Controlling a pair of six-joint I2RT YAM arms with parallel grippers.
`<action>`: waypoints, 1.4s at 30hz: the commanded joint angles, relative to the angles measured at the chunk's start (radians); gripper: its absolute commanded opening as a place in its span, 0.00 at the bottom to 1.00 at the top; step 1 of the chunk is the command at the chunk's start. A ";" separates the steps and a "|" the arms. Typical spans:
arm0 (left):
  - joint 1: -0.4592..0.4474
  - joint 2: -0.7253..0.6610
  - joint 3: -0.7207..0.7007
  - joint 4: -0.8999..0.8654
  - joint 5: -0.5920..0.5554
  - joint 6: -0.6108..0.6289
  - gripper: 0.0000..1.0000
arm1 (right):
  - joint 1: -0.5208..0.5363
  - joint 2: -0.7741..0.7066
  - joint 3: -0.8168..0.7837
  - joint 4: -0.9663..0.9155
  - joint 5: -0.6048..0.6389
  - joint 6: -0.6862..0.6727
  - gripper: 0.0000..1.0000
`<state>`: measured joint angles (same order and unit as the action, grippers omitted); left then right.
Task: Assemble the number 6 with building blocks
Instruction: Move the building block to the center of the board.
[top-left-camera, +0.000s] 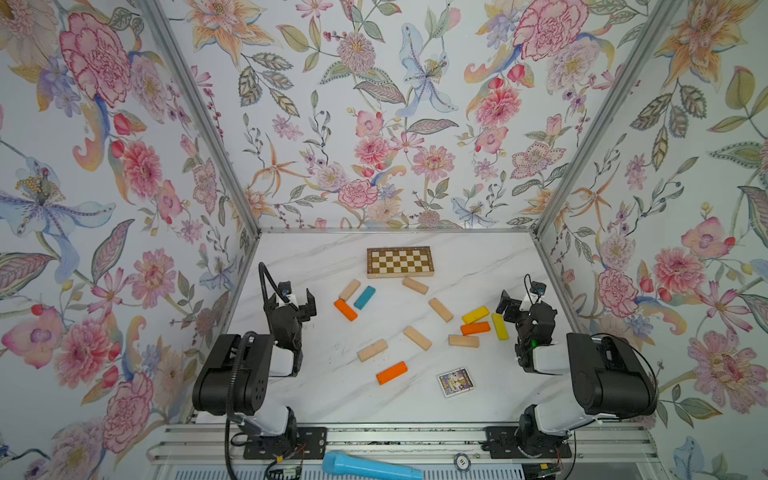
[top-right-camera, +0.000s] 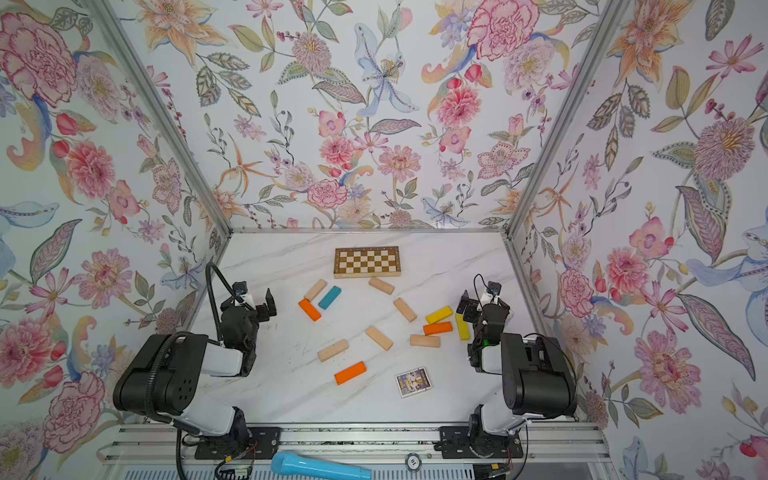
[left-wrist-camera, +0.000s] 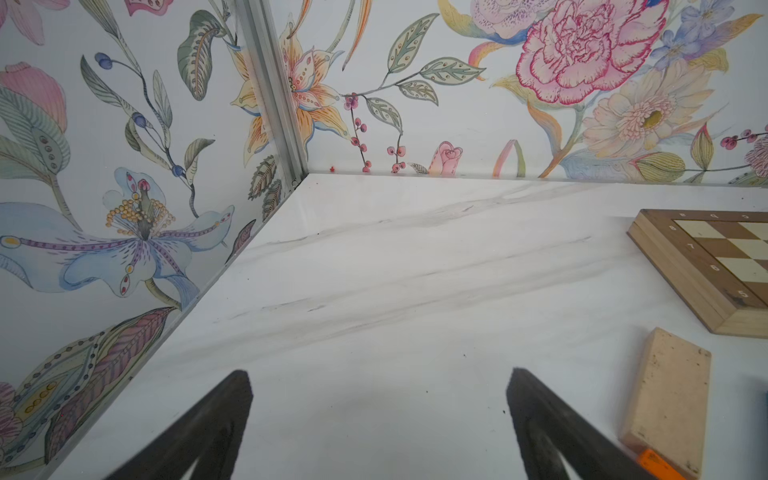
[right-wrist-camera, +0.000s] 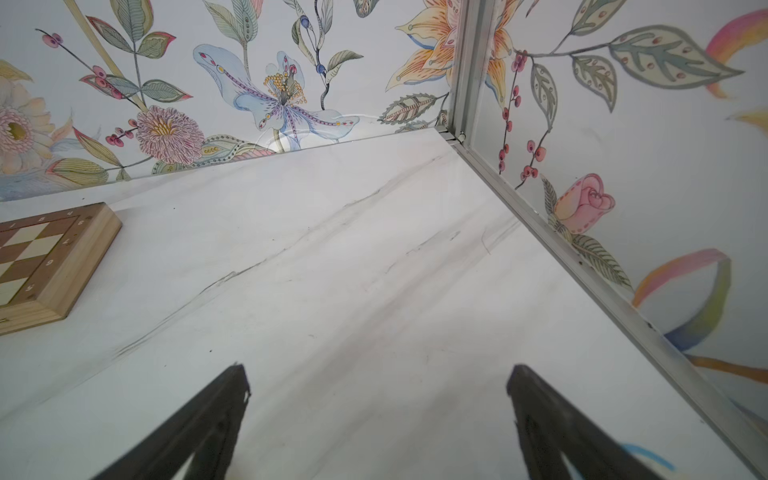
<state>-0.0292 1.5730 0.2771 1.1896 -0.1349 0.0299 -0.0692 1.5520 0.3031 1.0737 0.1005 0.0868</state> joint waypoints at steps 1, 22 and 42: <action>0.003 0.004 0.006 0.008 0.016 0.010 0.99 | -0.006 -0.007 0.006 -0.005 -0.008 0.007 0.99; 0.003 0.005 0.006 0.008 0.017 0.010 0.99 | -0.006 -0.007 0.005 -0.004 -0.007 0.007 0.99; 0.010 0.004 0.009 0.000 0.030 0.006 0.99 | -0.006 -0.007 0.007 -0.004 -0.007 0.007 0.99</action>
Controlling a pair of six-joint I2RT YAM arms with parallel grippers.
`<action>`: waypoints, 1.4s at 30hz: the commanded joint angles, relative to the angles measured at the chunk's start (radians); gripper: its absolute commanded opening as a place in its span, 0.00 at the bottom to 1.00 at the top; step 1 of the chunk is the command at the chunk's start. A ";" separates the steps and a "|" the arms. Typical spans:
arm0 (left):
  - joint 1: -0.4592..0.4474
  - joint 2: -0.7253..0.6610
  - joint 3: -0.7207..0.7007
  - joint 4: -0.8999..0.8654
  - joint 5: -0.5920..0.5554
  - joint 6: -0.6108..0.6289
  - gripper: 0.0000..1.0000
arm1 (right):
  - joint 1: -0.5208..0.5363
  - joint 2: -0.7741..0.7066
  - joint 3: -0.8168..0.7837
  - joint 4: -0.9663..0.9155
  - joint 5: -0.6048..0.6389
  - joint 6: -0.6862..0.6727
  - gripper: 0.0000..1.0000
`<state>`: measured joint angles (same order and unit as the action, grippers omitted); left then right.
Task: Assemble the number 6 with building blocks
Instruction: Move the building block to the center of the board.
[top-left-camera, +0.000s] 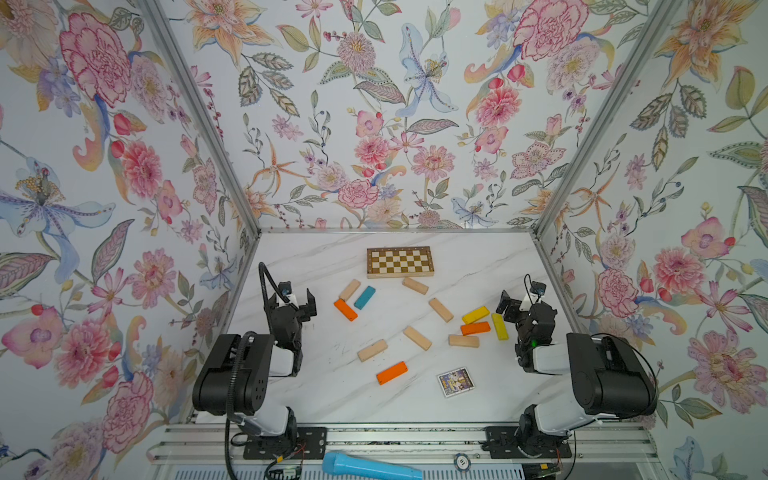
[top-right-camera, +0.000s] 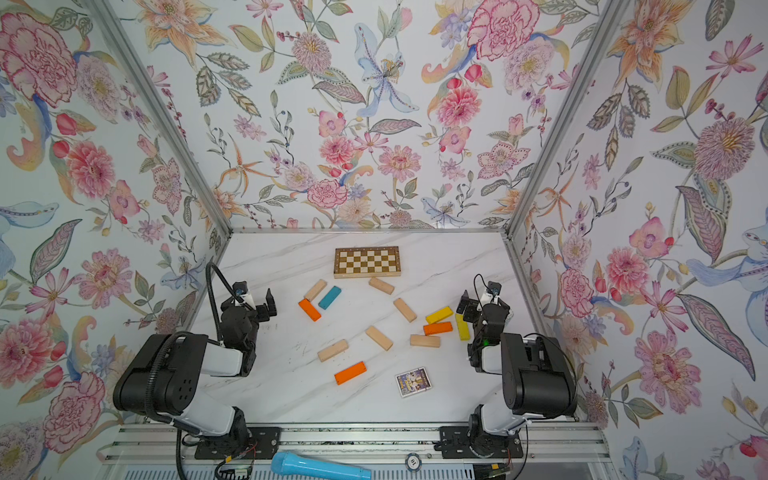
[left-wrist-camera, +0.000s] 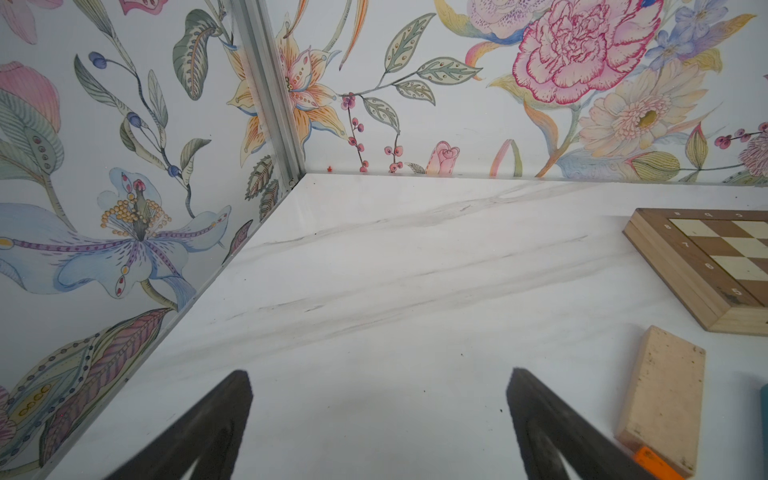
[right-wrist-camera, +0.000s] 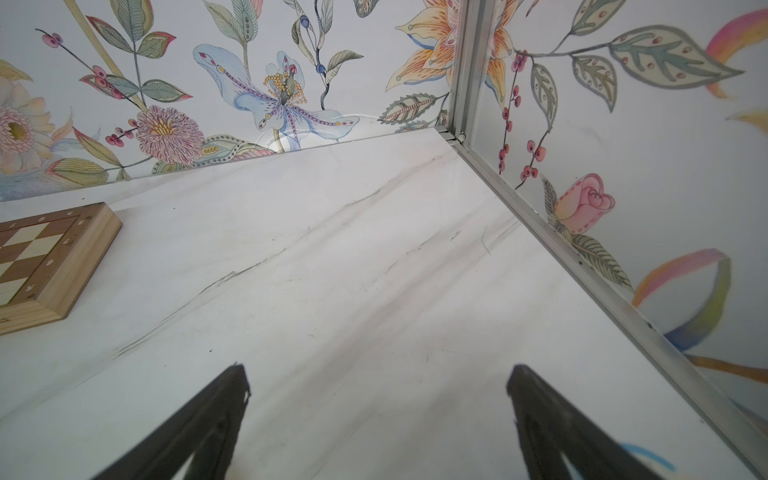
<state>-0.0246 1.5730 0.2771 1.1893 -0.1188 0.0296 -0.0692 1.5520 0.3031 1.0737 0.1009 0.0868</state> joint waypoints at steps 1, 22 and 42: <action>0.002 0.004 0.010 0.003 0.006 0.009 0.99 | -0.006 -0.007 0.009 -0.007 -0.010 0.007 0.99; -0.064 -0.260 0.311 -0.649 -0.210 -0.064 0.99 | 0.067 -0.304 0.148 -0.453 0.198 0.056 0.99; -0.309 -0.252 0.798 -1.688 0.080 -0.220 0.96 | 0.598 -0.403 0.493 -1.362 0.101 0.361 0.99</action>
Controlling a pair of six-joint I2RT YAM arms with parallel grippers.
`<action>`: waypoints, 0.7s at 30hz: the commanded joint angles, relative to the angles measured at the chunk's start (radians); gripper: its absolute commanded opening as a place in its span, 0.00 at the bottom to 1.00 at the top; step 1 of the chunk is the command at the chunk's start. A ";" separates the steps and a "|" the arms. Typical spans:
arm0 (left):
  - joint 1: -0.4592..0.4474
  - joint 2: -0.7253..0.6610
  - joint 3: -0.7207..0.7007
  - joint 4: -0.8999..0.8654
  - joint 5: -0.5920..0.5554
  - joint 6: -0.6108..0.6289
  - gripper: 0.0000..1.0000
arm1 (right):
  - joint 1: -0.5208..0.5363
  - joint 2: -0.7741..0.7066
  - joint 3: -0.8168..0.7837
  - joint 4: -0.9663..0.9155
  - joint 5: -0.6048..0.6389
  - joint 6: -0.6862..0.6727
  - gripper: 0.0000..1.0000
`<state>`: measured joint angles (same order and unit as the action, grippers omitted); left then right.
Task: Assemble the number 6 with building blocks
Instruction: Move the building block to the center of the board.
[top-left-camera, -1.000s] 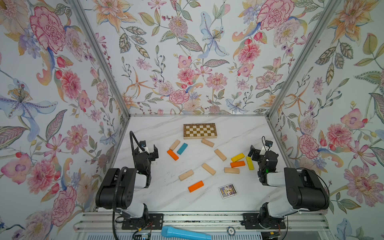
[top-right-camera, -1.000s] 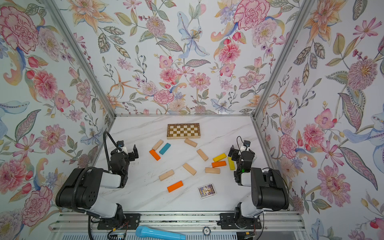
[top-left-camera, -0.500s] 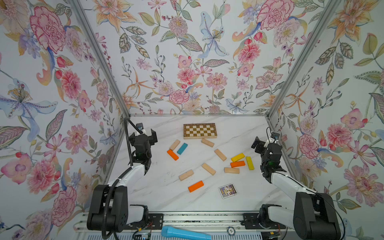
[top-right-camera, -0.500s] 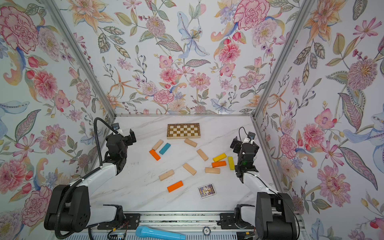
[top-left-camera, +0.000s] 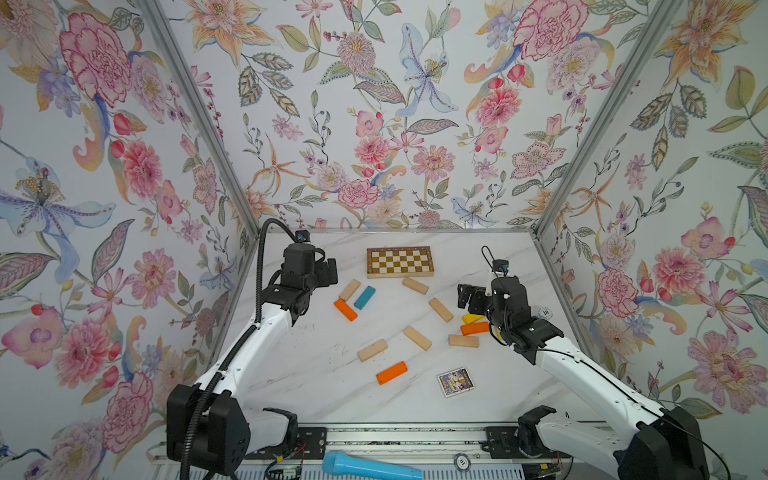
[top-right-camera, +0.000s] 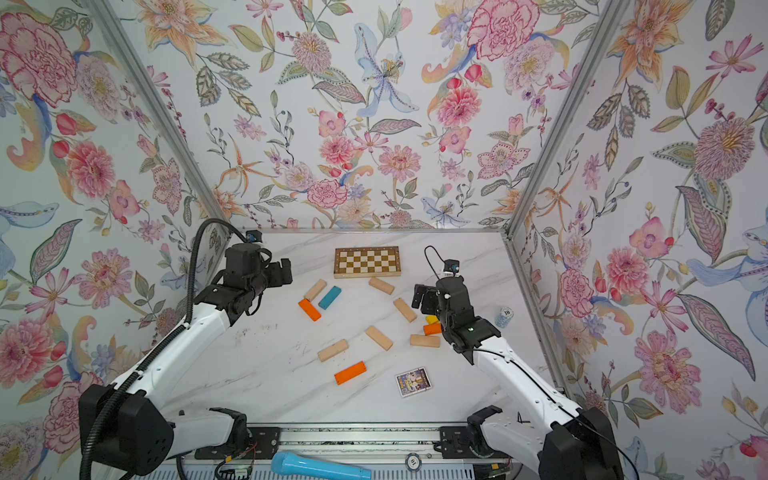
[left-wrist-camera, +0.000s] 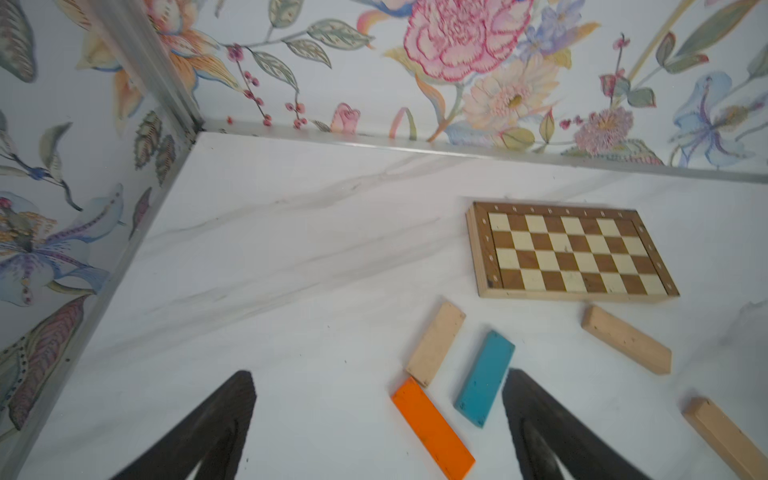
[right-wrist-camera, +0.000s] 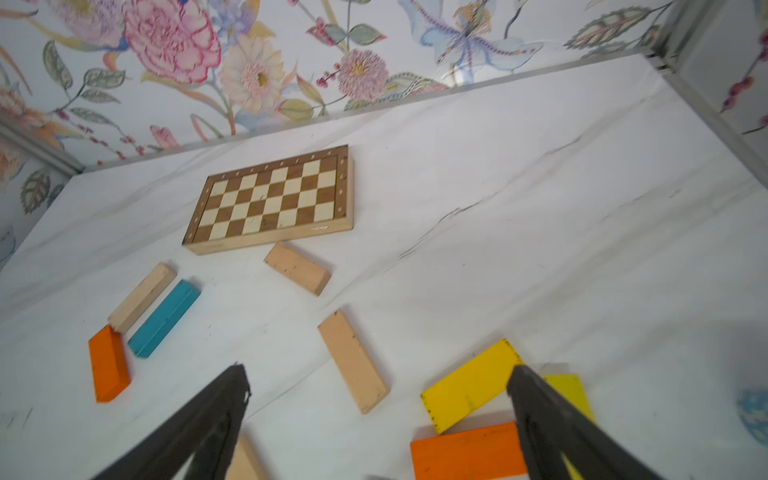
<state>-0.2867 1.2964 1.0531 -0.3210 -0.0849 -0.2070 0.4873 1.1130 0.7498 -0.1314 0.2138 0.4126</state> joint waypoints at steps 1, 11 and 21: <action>-0.064 0.034 0.017 -0.185 0.064 0.016 0.96 | 0.053 0.053 0.059 -0.173 -0.018 0.033 0.99; -0.179 0.303 0.161 -0.292 0.049 -0.027 0.91 | 0.111 0.144 0.075 -0.136 -0.086 0.051 0.93; -0.093 0.558 0.403 -0.331 0.054 0.006 0.82 | 0.080 0.285 0.178 -0.081 -0.194 0.142 0.81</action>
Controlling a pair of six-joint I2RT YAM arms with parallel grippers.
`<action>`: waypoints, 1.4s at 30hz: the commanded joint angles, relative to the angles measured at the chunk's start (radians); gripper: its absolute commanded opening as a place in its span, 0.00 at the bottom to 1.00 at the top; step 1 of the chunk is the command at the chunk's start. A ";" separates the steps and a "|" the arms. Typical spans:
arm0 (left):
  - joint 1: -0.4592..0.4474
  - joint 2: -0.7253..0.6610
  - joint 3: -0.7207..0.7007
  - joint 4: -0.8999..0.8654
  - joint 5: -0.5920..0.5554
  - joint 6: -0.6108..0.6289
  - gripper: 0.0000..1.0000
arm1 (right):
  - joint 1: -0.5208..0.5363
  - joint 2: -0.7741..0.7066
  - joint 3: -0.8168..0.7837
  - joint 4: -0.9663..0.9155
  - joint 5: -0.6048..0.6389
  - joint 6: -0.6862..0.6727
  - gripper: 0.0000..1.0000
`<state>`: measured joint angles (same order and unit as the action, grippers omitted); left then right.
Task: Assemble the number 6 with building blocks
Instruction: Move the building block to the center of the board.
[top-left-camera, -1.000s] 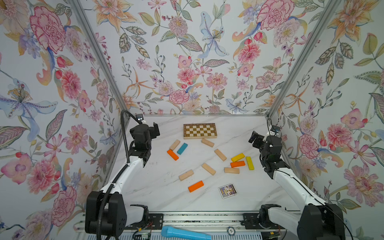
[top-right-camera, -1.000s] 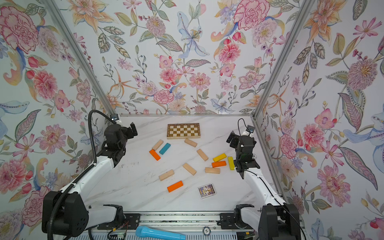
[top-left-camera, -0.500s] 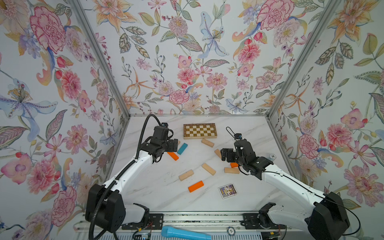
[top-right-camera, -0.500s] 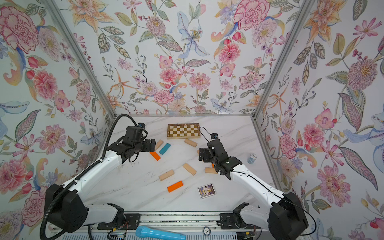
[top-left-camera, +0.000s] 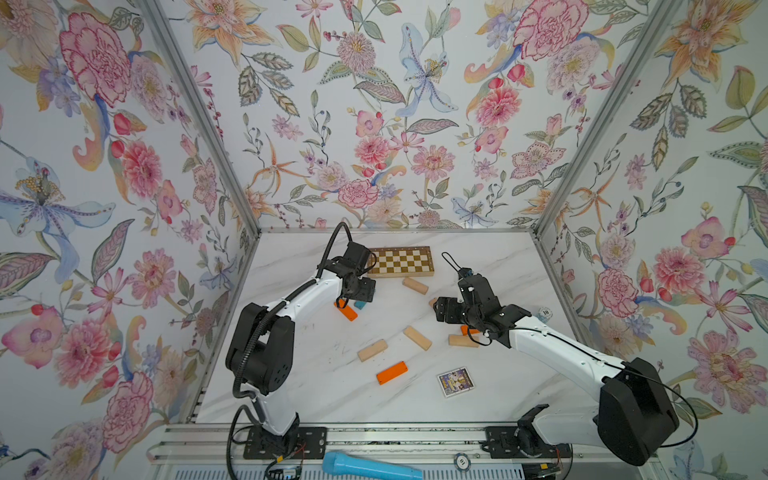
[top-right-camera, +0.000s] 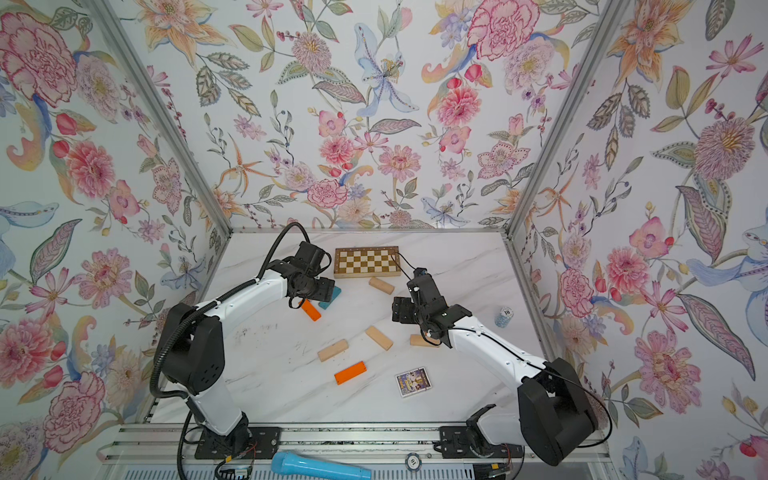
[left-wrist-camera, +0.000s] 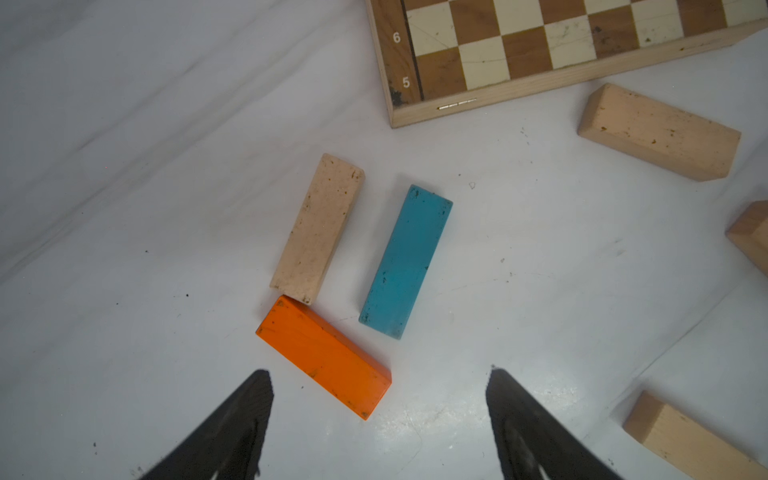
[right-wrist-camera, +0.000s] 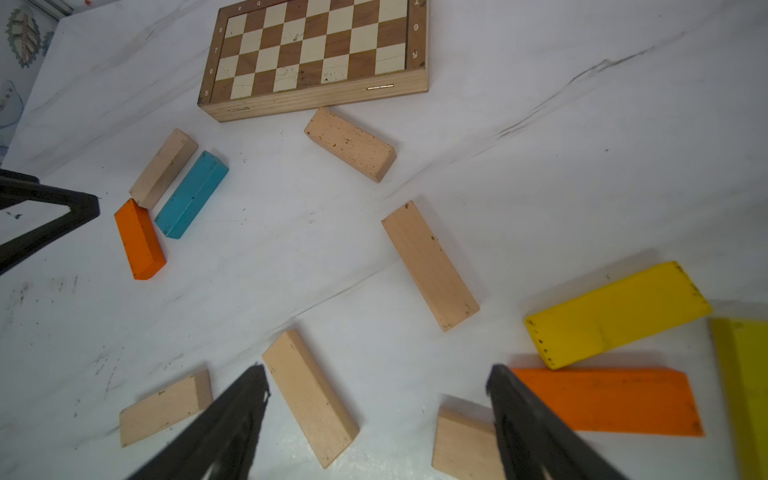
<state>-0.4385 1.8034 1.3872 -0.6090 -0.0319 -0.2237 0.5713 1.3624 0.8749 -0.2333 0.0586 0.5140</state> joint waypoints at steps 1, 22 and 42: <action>0.079 0.067 0.088 -0.040 0.027 0.029 0.80 | -0.004 0.042 0.060 0.019 -0.044 0.044 0.81; 0.138 0.292 0.235 -0.054 0.108 0.178 0.58 | -0.008 0.100 0.101 0.022 -0.134 -0.001 0.76; 0.159 0.346 0.184 -0.023 0.100 0.167 0.55 | 0.001 0.091 0.137 0.020 -0.141 -0.005 0.77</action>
<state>-0.2970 2.1239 1.5879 -0.6250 0.0723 -0.0525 0.5671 1.4590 0.9794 -0.2058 -0.0757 0.5209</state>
